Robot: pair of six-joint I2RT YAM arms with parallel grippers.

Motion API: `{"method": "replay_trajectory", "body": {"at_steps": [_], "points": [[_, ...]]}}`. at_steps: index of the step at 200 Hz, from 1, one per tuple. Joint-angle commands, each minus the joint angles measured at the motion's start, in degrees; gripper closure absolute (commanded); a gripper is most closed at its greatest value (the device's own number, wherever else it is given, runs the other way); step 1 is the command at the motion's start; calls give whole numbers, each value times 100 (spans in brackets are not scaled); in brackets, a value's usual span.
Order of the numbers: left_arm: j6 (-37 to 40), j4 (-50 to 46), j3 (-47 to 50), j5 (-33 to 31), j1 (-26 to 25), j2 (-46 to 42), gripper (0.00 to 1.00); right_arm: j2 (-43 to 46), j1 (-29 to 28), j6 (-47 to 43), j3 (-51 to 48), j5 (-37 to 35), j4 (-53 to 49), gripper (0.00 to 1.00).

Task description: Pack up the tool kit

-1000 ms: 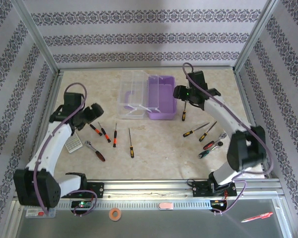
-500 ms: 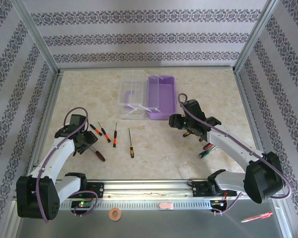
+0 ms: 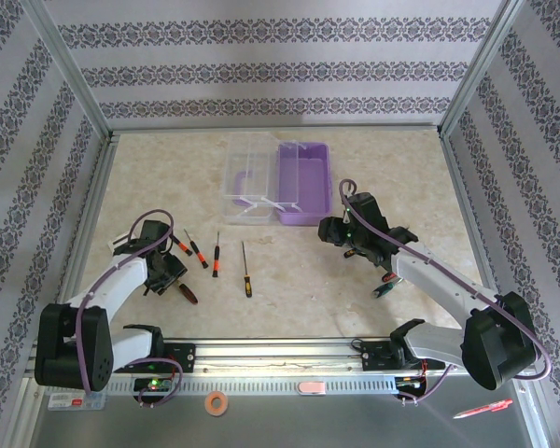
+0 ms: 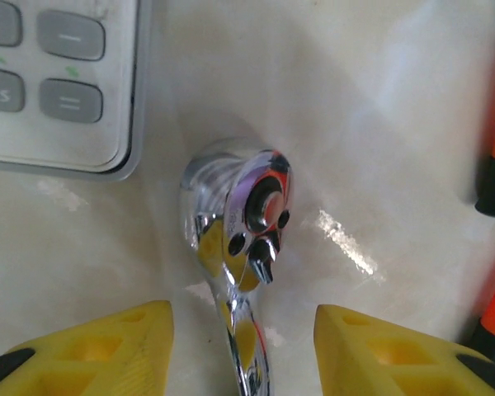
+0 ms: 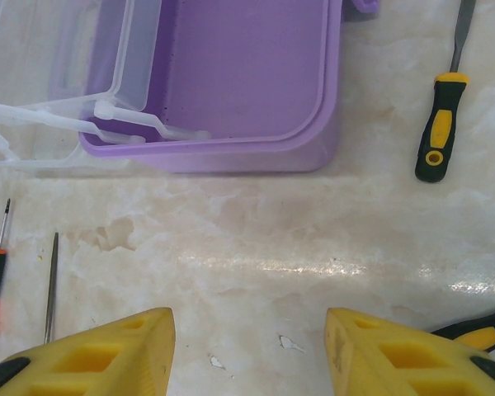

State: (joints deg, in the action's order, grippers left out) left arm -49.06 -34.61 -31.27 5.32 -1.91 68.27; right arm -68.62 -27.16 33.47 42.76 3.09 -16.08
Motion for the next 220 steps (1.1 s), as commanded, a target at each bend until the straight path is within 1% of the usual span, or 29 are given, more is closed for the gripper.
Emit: {"method": "replay_trajectory", "body": {"at_steps": [1, 22, 44, 83, 107, 134, 151, 170, 192, 220], "points": [[-122, 320, -42, -89, -79, 126, 55, 23, -62, 154, -108, 51, 120, 49], [-106, 516, 7, -72, -73, 337, 61, 97, -74, 194, -161, 51, 138, 49], [-78, 693, 82, -21, -74, 530, 70, 181, -79, 192, -189, 7, 98, 49], [32, 983, 185, 112, -80, 540, 83, 217, -75, 190, -207, -12, 76, 49], [91, 1111, 141, 242, -79, 554, 86, 217, -79, 195, -207, 25, 73, 49], [197, 1232, 23, 435, -80, 675, 87, 226, -79, 152, -164, -1, 3, 49], [262, 1229, -56, 542, -81, 707, 90, 251, -78, 133, -138, -28, -44, 49], [379, 1038, -251, 588, -76, 600, 96, 261, -79, 141, -141, -38, -45, 49], [463, 832, -427, 575, -81, 354, 100, 253, -79, 168, -128, -12, -26, 49], [502, 685, -573, 622, -77, 186, 100, 235, -88, 168, -94, 7, -17, 49]]}}
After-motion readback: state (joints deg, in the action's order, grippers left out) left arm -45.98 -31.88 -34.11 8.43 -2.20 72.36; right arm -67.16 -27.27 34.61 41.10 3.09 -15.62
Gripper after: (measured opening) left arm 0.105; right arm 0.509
